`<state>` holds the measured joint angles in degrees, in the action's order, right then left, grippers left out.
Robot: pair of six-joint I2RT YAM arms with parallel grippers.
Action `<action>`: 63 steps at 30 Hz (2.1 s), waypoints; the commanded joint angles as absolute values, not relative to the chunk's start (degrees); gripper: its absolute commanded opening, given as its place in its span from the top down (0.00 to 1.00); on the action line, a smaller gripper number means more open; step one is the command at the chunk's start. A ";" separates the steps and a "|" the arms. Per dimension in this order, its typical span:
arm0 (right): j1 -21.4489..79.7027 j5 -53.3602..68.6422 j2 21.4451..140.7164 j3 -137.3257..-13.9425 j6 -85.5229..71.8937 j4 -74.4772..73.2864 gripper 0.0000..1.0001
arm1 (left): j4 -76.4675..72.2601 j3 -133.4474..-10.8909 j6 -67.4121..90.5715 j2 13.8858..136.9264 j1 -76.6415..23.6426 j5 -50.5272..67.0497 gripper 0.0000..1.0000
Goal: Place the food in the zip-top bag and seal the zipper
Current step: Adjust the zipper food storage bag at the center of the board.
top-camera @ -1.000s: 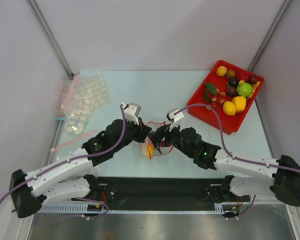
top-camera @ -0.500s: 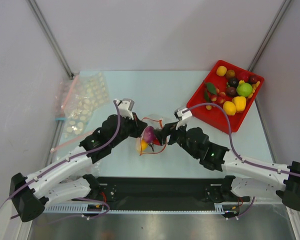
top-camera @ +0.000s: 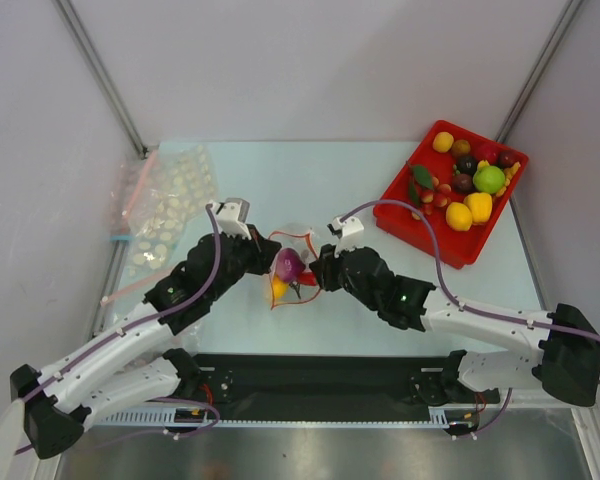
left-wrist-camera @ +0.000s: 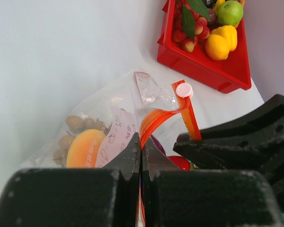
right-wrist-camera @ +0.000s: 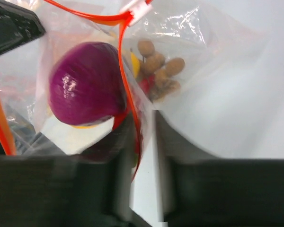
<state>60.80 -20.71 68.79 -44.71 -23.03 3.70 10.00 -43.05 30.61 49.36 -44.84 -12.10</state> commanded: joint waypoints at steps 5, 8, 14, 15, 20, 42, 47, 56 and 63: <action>59.24 -20.48 65.58 -50.36 -27.86 -3.42 1.00 | 10.80 -45.34 31.20 48.43 -44.30 -11.43 1.00; 56.27 -16.55 61.44 -50.09 -29.26 -4.21 1.00 | 14.05 -47.89 30.85 50.18 -44.38 -10.29 1.00; 44.32 3.33 60.12 -54.05 -30.32 -10.89 1.00 | 14.60 -50.01 31.20 54.66 -44.47 -0.45 1.00; 43.43 4.38 60.20 -54.40 -30.32 -11.51 1.00 | 14.42 -50.10 31.55 55.19 -44.56 2.43 1.00; 39.73 9.40 60.74 -54.67 -30.59 -12.48 1.00 | 13.89 -51.06 31.82 57.57 -45.17 6.85 1.00; 39.73 5.65 56.34 -47.90 -24.35 -3.25 0.46 | 0.18 -40.26 36.47 54.05 -45.35 -3.04 1.00; 39.46 -2.44 50.47 -45.18 -22.77 -2.55 0.40 | -0.88 -39.38 34.46 52.48 -45.35 -8.69 1.00; 32.97 -14.24 47.11 -43.16 -23.20 -4.66 0.41 | -3.25 -36.48 33.05 50.10 -45.35 -14.85 1.00; 23.13 -6.96 48.07 -39.99 -27.77 -1.93 0.41 | -5.89 -35.33 32.08 52.12 -45.35 -16.17 1.00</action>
<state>26.28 -10.00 47.64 -40.36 -25.45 -4.64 -1.76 -35.66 33.82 51.72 -45.23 -14.00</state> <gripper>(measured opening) 0.589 0.009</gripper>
